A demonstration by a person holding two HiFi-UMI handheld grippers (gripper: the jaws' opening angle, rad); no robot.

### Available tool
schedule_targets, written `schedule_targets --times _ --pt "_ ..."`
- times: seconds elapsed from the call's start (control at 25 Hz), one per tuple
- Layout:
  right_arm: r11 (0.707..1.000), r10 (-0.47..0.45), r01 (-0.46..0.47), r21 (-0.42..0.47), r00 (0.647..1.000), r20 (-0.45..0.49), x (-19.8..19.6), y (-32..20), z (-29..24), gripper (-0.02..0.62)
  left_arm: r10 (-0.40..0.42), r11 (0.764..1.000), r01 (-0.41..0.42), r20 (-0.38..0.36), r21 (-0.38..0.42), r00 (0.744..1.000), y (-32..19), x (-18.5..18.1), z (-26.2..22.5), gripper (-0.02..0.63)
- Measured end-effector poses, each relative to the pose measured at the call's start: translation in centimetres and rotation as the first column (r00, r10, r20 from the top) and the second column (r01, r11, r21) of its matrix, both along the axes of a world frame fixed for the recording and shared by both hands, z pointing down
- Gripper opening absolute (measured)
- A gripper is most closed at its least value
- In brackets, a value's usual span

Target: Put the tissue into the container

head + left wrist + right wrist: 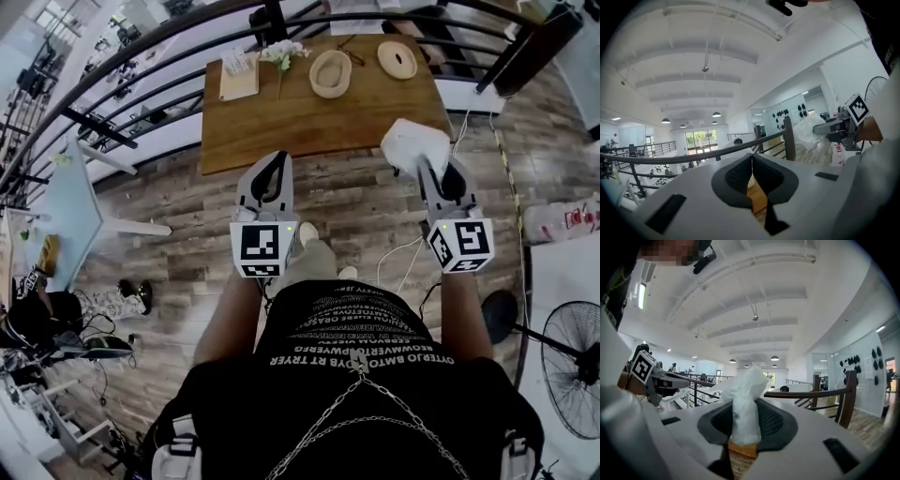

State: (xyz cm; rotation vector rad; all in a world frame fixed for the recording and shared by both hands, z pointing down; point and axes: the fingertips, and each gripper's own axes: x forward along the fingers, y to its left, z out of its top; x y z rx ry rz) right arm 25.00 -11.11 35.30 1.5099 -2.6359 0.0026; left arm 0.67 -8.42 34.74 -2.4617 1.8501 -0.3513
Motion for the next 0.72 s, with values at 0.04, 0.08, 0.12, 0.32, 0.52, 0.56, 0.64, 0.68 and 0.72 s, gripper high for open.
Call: schedule_targets --times 0.04,0.08,0.12,0.32,0.52,0.56,0.64,0.68,0.72 --pt "1.000 0.002 -0.002 -0.002 1.000 0.004 -0.1 -0.3 0.1 0.109 0.001 1.000 -0.001 -0.001 -0.003 1.000 -0.2 0.0 0.2 0.029" --pt "1.000 0.004 -0.004 -0.004 1.000 0.008 -0.2 -0.6 0.3 0.109 0.003 1.000 -0.003 -0.002 -0.006 1.000 -0.5 0.1 0.4 0.029" --pt "1.000 0.004 -0.004 -0.005 1.000 0.012 -0.4 -0.9 0.4 0.109 0.006 1.000 -0.006 -0.002 -0.008 1.000 -0.8 0.1 0.5 0.029" --pt "1.000 -0.003 0.003 -0.012 1.000 0.010 -1.2 -3.2 0.8 0.109 0.027 0.999 -0.027 -0.004 -0.017 1.000 -3.2 0.5 1.1 0.029" --pt "1.000 0.004 -0.004 -0.021 1.000 -0.002 -1.7 -6.5 0.9 0.109 0.045 0.998 -0.046 -0.012 -0.032 0.999 -6.7 0.7 1.6 0.029" --pt "1.000 0.007 -0.007 -0.024 1.000 -0.004 -1.8 -7.3 1.0 0.109 0.049 0.998 -0.049 -0.012 -0.036 0.999 -7.5 0.6 1.9 0.029" --pt "1.000 0.007 -0.008 -0.031 1.000 -0.004 -2.3 -9.0 1.2 0.109 0.050 0.998 -0.050 -0.009 -0.042 0.999 -9.4 0.2 2.2 0.029" --pt "0.999 0.007 -0.007 -0.034 1.000 -0.006 -2.6 -9.9 1.3 0.109 0.050 0.998 -0.050 -0.010 -0.042 0.999 -10.4 -0.1 2.2 0.029" --pt "0.999 0.007 -0.007 -0.036 1.000 -0.008 -2.9 -10.7 1.4 0.109 0.051 0.998 -0.052 -0.012 -0.042 0.999 -11.3 -0.4 2.1 0.029"
